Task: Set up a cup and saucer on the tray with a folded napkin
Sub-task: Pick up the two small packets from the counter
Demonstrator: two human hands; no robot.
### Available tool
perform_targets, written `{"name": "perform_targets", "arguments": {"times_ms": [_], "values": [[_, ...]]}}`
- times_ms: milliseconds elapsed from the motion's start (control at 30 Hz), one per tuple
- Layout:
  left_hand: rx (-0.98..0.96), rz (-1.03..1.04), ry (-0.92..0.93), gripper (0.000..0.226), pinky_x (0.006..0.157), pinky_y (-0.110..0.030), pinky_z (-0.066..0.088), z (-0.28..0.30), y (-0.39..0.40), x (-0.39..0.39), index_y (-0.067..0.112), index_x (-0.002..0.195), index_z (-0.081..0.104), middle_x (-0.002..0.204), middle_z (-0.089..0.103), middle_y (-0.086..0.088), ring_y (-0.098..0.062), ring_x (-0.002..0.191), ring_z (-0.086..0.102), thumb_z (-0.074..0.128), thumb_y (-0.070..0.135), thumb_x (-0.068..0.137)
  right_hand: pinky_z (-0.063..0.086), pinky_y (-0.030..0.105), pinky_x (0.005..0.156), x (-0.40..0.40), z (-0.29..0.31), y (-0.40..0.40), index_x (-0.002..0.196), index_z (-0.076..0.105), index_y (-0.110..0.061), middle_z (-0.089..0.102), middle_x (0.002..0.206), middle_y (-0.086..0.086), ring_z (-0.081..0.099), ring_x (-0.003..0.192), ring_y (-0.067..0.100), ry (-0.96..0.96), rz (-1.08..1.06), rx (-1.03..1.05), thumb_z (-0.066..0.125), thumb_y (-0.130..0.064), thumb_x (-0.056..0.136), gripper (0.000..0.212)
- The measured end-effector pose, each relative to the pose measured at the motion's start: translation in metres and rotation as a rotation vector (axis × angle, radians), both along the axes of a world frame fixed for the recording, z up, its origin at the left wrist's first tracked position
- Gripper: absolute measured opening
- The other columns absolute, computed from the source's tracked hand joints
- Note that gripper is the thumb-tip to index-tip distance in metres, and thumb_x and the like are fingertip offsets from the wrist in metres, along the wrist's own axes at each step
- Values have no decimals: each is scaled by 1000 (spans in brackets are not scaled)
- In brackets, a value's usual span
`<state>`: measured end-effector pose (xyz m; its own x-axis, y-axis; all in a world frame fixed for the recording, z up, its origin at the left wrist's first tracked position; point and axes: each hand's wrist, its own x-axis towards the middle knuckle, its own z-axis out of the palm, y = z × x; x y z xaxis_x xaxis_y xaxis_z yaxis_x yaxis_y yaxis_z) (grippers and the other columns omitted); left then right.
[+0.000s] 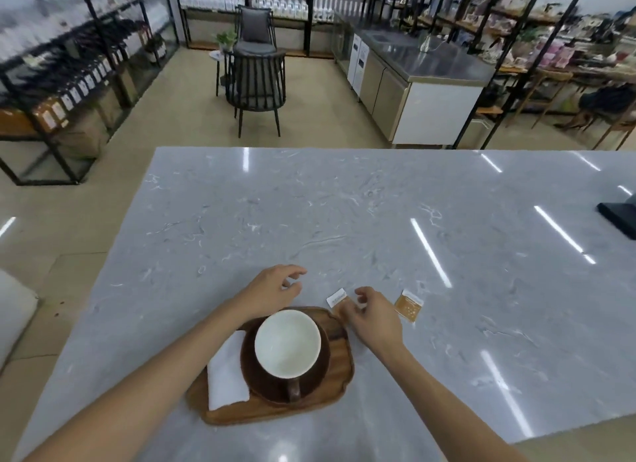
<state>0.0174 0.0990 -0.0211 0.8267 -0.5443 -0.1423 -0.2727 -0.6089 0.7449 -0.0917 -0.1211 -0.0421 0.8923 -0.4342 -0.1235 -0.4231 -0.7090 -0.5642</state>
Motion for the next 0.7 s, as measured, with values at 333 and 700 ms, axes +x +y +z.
{"name": "perform_targets", "arguments": {"times_ms": [333, 700], "values": [[187, -24, 146, 35, 107, -31, 45, 18, -59, 3, 17, 133, 63, 134, 66, -2, -17, 119, 61, 55, 31, 101, 55, 34, 86, 30, -17, -29, 124, 67, -19, 67, 118, 3, 67, 107, 21, 130, 195, 92, 72, -35, 86, 42], [55, 156, 167, 45, 93, -27, 54, 36, -100, -37, 22, 129, 64, 120, 73, 4, -8, 102, 69, 74, 35, 87, 52, 20, 57, 13, 28, -76, 88, 76, -21, 77, 75, -4, 71, 68, 5, -96, 107, 703, 76, -26, 90, 5]]}}
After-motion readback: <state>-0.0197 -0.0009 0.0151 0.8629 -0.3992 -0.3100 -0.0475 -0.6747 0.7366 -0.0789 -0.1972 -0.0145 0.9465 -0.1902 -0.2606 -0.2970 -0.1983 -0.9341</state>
